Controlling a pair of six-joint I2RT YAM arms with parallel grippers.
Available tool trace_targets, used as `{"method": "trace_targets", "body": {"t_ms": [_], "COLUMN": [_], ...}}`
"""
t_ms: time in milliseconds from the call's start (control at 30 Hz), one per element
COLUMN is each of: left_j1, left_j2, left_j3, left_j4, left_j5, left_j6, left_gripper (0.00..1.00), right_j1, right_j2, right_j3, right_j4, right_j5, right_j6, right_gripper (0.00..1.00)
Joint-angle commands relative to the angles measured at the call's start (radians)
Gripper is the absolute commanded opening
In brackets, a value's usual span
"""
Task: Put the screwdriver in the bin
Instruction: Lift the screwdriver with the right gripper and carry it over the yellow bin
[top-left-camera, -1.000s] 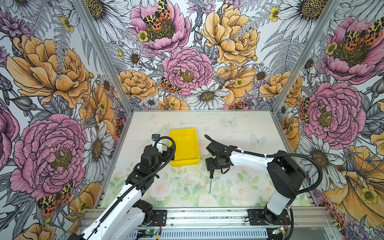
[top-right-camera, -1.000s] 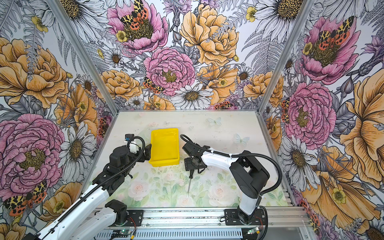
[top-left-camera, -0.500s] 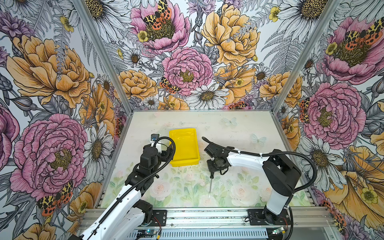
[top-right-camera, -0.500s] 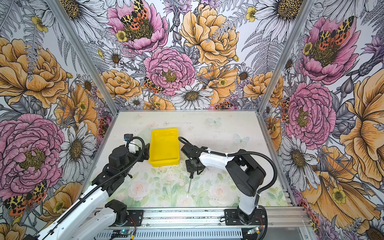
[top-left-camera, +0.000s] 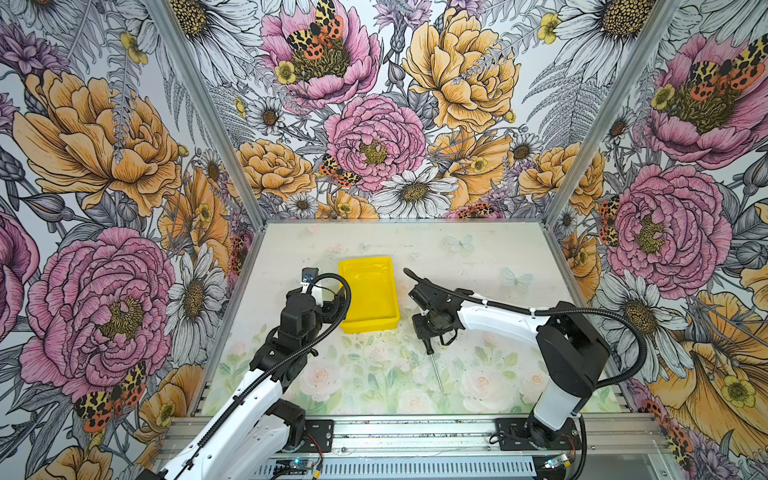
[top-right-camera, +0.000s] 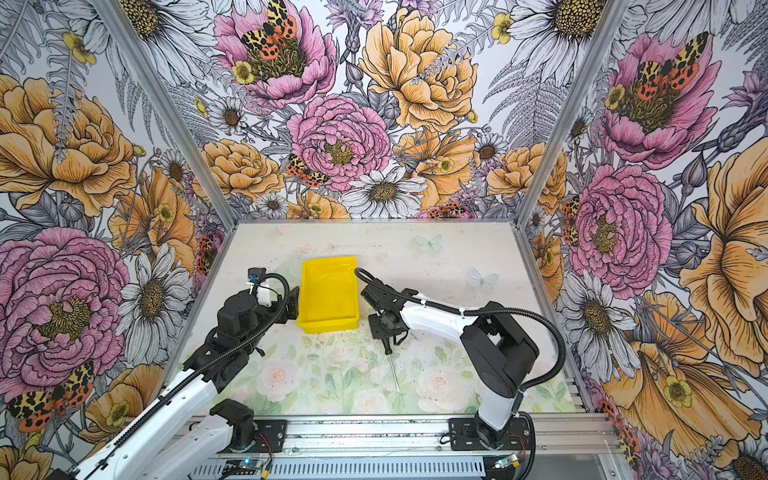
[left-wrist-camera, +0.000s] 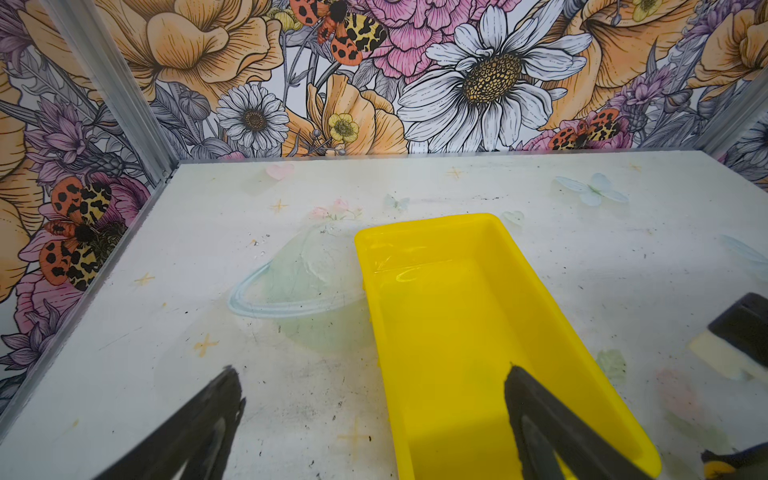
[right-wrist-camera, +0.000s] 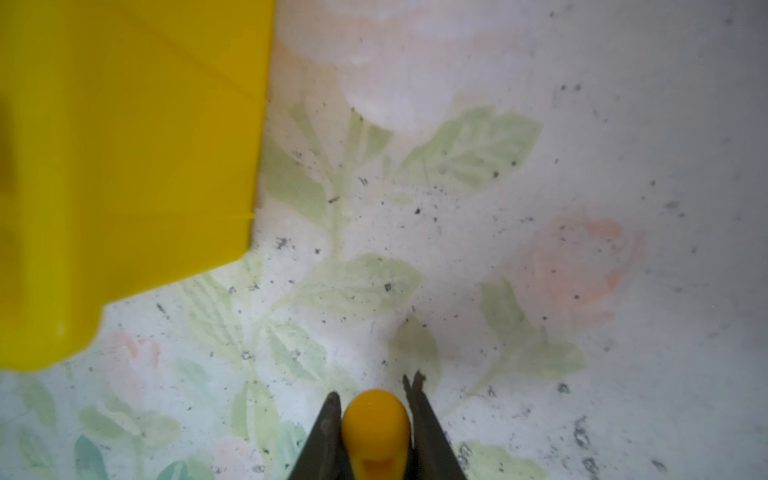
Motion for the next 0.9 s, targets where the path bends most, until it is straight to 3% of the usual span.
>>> {"method": "trace_targets", "body": {"t_ms": [0, 300, 500, 867], "left_j1": [0.003, 0.006, 0.014, 0.035], "left_j2": [-0.006, 0.044, 0.045, 0.025], "left_j3": [0.004, 0.012, 0.009, 0.0], "left_j4": [0.005, 0.007, 0.016, 0.031], "left_j5": [-0.007, 0.043, 0.039, 0.019], "left_j6": [0.003, 0.001, -0.007, -0.006], "left_gripper": [0.99, 0.99, 0.99, 0.99], "right_j1": [-0.02, -0.037, -0.035, -0.036], "right_j2": [-0.077, -0.054, 0.078, 0.41], "right_j3": [0.085, 0.319, 0.528, 0.91], "right_j4": [0.014, 0.049, 0.058, 0.084], "right_j5": [0.015, -0.017, -0.08, -0.128], "right_j6": [-0.018, 0.034, 0.055, -0.019], "right_gripper": [0.02, 0.02, 0.01, 0.01]}}
